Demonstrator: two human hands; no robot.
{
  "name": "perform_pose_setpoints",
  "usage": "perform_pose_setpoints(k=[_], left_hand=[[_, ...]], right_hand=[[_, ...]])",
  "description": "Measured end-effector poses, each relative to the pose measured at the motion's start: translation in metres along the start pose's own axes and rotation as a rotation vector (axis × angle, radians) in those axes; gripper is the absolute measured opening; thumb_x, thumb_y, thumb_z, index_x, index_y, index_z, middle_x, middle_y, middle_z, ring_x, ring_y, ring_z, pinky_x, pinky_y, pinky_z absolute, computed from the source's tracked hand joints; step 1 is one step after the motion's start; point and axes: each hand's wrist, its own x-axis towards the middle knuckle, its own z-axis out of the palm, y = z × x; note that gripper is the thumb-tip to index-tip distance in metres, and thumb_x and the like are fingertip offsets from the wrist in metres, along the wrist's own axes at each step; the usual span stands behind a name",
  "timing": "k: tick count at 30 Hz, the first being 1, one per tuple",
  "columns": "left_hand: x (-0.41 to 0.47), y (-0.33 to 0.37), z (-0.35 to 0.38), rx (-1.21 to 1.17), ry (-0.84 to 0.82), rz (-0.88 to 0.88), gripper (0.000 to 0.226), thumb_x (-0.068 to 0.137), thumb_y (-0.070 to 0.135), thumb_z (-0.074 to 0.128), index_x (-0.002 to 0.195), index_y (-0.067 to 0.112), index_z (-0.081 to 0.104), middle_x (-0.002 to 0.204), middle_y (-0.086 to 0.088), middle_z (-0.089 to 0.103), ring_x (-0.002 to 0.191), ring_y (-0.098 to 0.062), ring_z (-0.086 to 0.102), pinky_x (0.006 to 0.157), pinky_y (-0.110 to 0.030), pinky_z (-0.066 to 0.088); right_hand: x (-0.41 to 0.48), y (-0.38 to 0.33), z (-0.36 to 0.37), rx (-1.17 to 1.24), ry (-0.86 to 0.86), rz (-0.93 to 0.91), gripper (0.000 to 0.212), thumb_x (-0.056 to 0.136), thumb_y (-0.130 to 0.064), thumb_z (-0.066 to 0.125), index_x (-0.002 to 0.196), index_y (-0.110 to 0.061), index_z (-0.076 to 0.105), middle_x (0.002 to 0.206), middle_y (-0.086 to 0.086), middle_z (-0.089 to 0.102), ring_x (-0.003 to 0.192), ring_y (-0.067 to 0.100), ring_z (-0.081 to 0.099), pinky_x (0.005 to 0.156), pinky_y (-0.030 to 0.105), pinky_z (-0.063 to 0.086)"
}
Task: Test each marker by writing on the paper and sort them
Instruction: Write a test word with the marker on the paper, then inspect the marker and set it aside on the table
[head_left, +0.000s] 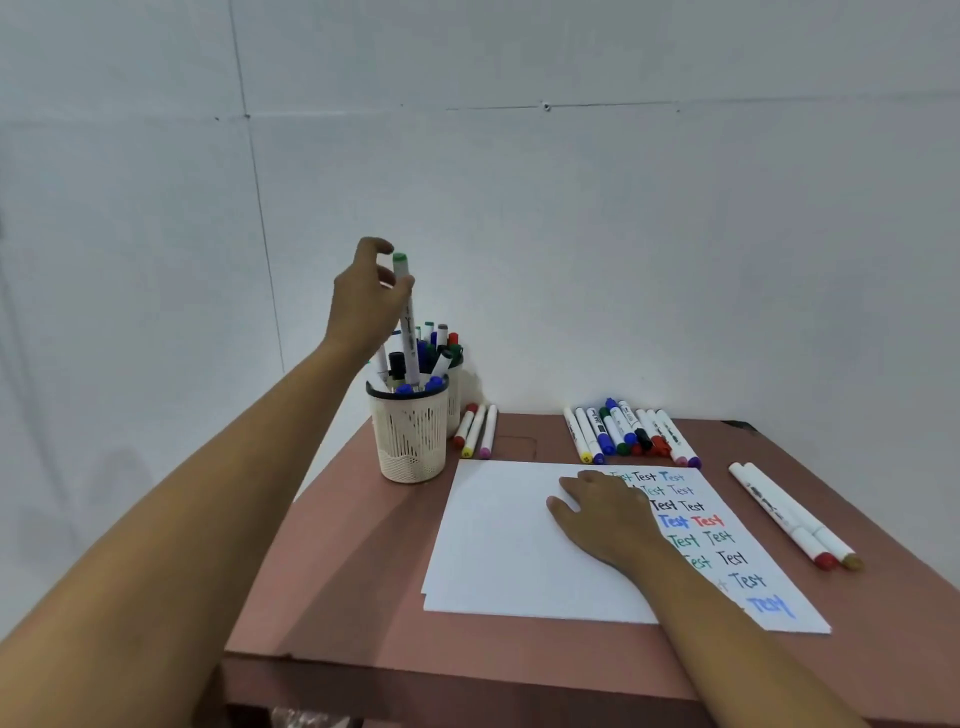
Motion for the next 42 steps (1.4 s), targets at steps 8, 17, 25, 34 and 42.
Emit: perform_pose_setpoints(k=[8,17,25,34,42], left_hand=[[-0.037,-0.051,0.018,0.443,-0.208,0.081,0.022,0.094,0.020,0.052,0.113,0.010,0.058,0.107,-0.010,0.064,0.090,-0.026,0.059,0.079,-0.040,0.051],[-0.058,-0.044,0.025,0.506,-0.013,0.409,0.025,0.083,0.009,0.054,0.104,0.002,0.065,0.102,-0.019,0.061,0.086,-0.039,0.057,0.070,-0.043,0.046],[-0.136,-0.046,0.078,0.412,-0.495,0.448,0.030,0.090,0.023,0.047,0.105,0.005,0.067,0.105,-0.014,0.062,0.097,-0.033,0.058,0.078,-0.035,0.046],[-0.153,-0.058,0.087,0.463,-0.800,0.047,0.040,0.098,0.033,0.038,0.117,0.003,0.057,0.127,-0.009,0.051,0.115,-0.023,0.049,0.098,-0.035,0.040],[-0.153,-0.067,0.090,0.431,-0.825,0.048,0.030,0.097,0.034,0.036,0.091,0.009,0.052,0.104,-0.002,0.053,0.101,-0.021,0.052,0.084,-0.034,0.040]], right_hand=[[0.000,0.000,0.001,0.006,0.003,0.002,0.050,0.099,-0.049,0.030,0.143,-0.027,0.040,0.153,-0.002,0.032,0.140,0.022,0.028,0.114,0.043,0.021],[0.000,0.000,0.000,0.009,0.003,0.005,0.050,0.100,-0.049,0.030,0.143,-0.026,0.040,0.153,-0.002,0.033,0.139,0.022,0.028,0.114,0.043,0.021],[0.000,0.000,-0.001,0.030,0.001,0.009,0.049,0.100,-0.048,0.032,0.142,-0.025,0.043,0.151,-0.001,0.035,0.138,0.022,0.030,0.113,0.043,0.022],[0.004,-0.014,-0.019,0.084,0.117,-0.014,0.033,0.098,-0.033,0.041,0.120,-0.019,0.063,0.120,0.004,0.059,0.115,0.025,0.052,0.094,0.038,0.041],[0.066,-0.060,-0.042,0.314,0.058,-0.071,0.027,0.092,-0.022,0.050,0.104,-0.007,0.068,0.095,0.009,0.068,0.085,0.025,0.062,0.073,0.031,0.051]])
